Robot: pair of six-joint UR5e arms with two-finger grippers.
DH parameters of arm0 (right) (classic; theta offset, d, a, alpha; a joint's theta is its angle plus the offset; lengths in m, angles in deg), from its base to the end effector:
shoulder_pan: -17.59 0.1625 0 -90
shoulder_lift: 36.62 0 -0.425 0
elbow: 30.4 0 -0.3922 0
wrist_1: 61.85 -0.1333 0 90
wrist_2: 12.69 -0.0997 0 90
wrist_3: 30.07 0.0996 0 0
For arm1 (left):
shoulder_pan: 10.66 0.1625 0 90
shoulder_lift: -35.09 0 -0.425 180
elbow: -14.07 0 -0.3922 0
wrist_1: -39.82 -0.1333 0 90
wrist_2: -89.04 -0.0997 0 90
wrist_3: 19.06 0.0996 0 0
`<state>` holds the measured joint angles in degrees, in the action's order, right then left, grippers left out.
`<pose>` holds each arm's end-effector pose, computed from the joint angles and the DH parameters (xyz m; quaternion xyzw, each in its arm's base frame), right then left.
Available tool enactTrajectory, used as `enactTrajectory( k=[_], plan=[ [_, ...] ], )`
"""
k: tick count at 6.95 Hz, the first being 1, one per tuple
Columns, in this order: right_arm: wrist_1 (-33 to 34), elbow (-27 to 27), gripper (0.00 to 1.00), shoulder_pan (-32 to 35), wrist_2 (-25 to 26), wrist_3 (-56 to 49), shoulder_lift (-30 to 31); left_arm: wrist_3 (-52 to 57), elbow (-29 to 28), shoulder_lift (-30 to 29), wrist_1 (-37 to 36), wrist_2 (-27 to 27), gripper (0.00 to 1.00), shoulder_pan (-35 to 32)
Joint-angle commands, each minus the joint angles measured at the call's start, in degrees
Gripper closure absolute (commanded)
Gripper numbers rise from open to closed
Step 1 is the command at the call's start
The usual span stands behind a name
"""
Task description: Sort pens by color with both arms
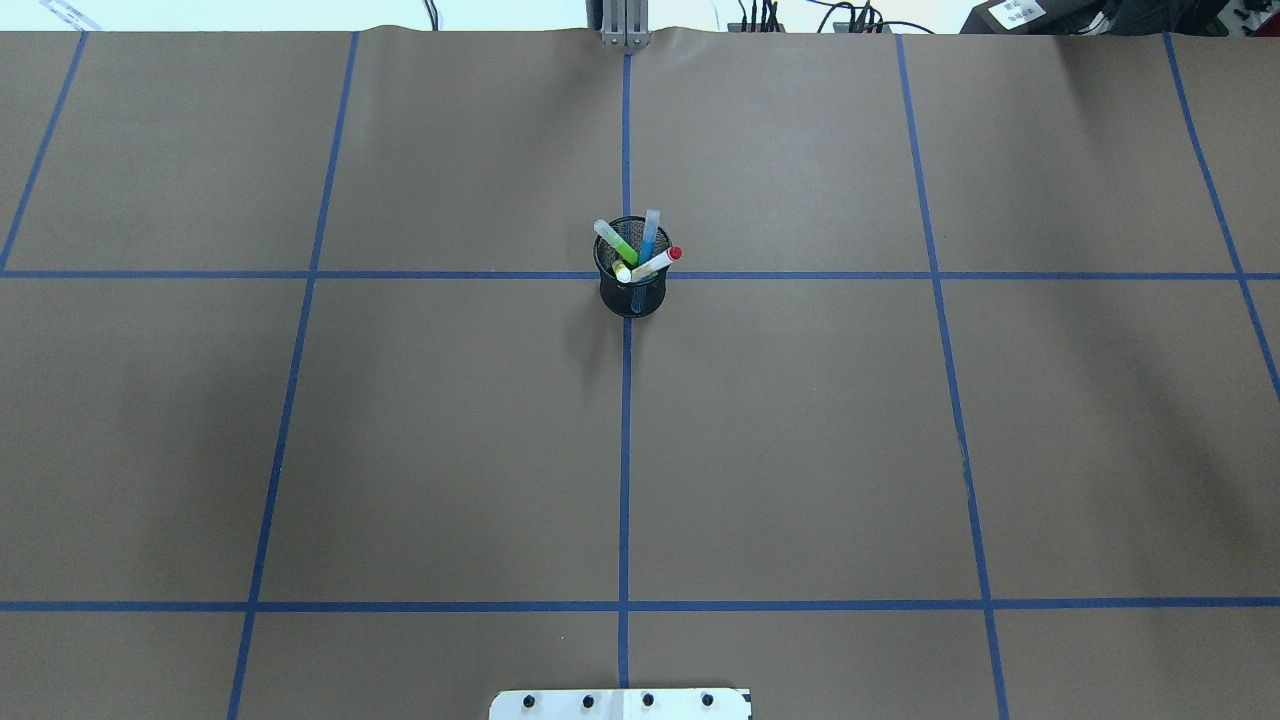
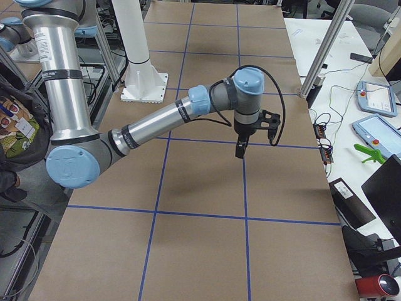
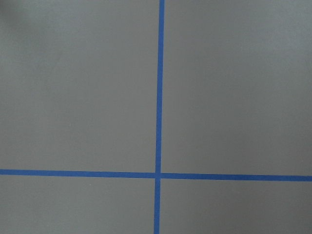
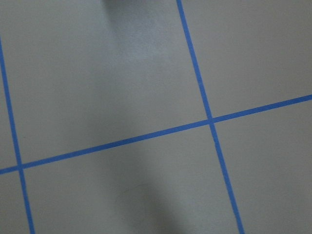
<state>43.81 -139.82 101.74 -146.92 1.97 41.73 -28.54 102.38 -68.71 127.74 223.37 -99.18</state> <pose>0.0088 -0.5405 0.4186 -0.0036 -0.3932 0.1588 0.9056 -0.0483 -0.5969 0.5457 0.0447 0.3818 -0.0315 0.9226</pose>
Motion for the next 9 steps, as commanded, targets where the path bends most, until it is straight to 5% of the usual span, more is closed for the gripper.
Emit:
enactTrajectory(
  k=[1,5,6,9],
  plan=[
    [1.12,3.31,0.0,-6.08,0.28,11.16,-10.97,-6.65,2.55,-0.71,-0.03,-0.04,0.01,3.6],
    [0.94,7.99,0.0,-18.39,7.56,30.77,-25.94,-22.04,6.09,-5.79,-0.99,-0.04,0.01,11.6],
    [1.03,9.21,0.0,-22.68,13.84,36.72,-29.62,-24.5,6.17,-7.11,-1.0,0.05,0.01,12.83],
    [6.1,15.27,0.0,-31.3,22.13,42.13,-37.98,-30.22,7.83,-9.14,-1.26,0.05,0.01,16.0]
  ],
)
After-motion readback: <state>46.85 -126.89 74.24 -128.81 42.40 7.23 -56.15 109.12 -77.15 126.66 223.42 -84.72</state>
